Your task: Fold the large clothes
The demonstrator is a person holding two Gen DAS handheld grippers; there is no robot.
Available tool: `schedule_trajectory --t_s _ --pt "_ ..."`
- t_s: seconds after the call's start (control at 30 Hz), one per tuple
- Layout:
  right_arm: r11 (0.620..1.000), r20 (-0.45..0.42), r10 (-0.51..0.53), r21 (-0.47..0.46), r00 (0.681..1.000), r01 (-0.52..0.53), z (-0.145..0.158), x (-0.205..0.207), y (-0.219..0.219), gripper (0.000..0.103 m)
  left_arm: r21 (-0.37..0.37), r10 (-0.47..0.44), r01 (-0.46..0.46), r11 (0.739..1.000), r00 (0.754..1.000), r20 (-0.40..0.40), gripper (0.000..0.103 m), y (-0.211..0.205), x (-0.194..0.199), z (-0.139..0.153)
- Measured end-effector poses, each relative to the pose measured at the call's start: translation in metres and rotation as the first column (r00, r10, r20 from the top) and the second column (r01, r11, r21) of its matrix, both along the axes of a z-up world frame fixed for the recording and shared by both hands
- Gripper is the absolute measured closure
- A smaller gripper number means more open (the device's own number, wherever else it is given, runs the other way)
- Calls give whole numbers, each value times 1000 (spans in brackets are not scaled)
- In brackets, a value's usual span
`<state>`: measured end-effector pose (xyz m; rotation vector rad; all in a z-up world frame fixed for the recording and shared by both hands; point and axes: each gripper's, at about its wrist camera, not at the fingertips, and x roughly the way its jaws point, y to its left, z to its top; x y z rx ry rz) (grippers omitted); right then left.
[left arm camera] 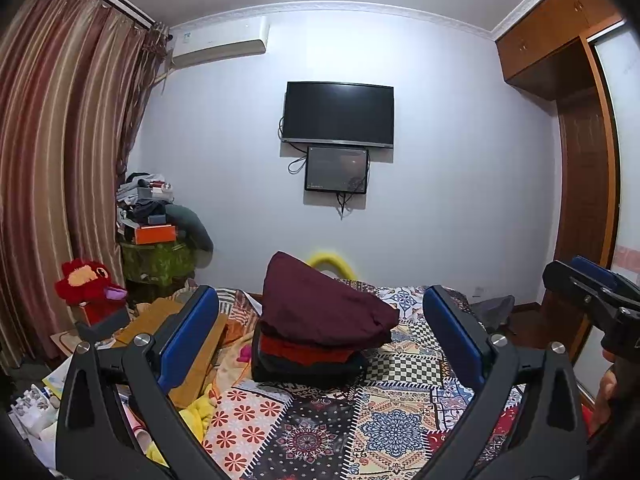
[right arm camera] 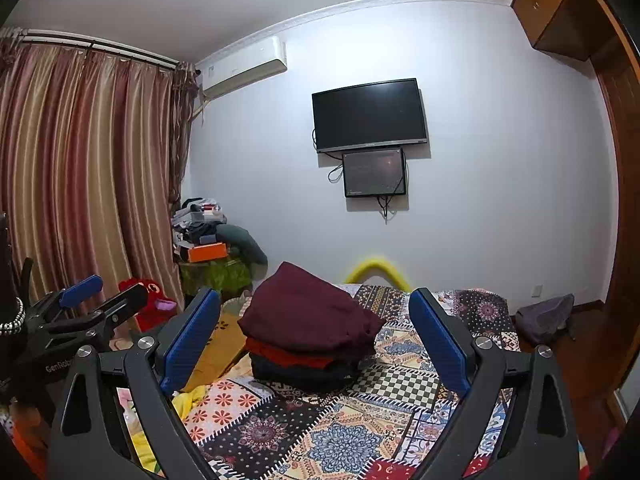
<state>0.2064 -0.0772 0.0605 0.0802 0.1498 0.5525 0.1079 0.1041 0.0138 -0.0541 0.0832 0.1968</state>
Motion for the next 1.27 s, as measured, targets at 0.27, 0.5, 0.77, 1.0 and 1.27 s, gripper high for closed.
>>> schedule_trajectory --t_s 0.27,0.5,0.77,1.0,1.27 --pt "1000 -1 0 -5 1000 0 0 1 0 9 -5 -20 20 1000 1000 -9 0 -1 3 -1" --pt "1000 -6 -1 -2 1000 1 0 1 0 9 -2 -41 41 999 999 -20 0 -3 5 -1" --pt "1000 -9 -5 1 1000 5 -1 2 0 9 10 -49 50 999 998 -32 0 -7 7 -4" --pt "1000 -11 -7 3 1000 7 -2 3 0 9 20 -52 52 998 998 -38 0 -9 7 -3" --pt "1000 -18 -10 1 1000 10 -4 6 3 9 19 -52 53 998 998 -35 0 -8 8 -5"
